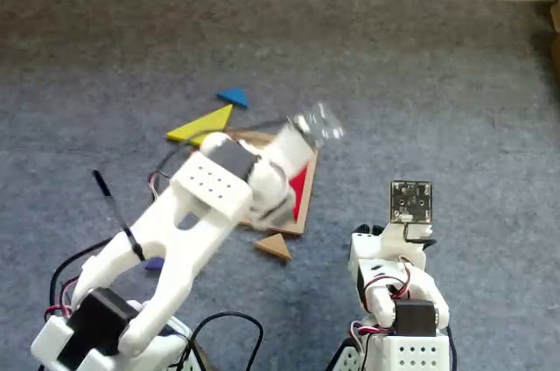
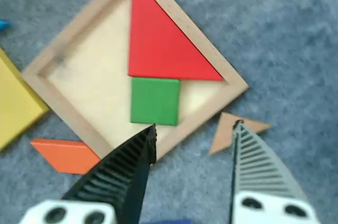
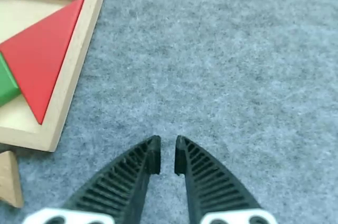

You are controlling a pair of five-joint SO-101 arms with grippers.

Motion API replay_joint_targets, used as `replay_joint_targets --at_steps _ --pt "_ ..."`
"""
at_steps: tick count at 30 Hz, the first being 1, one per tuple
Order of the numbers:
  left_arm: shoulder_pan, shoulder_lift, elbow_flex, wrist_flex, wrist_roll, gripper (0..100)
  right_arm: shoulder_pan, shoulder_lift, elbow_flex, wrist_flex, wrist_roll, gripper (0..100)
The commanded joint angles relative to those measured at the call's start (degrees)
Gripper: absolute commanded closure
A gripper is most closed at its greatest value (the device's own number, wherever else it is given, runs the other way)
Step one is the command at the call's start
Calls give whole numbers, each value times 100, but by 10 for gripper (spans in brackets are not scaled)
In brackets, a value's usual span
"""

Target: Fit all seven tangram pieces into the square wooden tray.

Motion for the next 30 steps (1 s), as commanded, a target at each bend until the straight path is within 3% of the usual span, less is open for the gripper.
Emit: replay_joint_targets --at_steps 1,5,14,30 --pt "426 -224 400 141 -35 720 75 -75 523 -4 62 933" --pt "435 207 585 70 -422 720 75 -75 523 -4 62 933" --pt "479 1552 462 -791 -413 720 75 -75 523 -4 62 933" --pt "1059 1613 330 -730 -404 844 75 -75 523 -4 62 933"
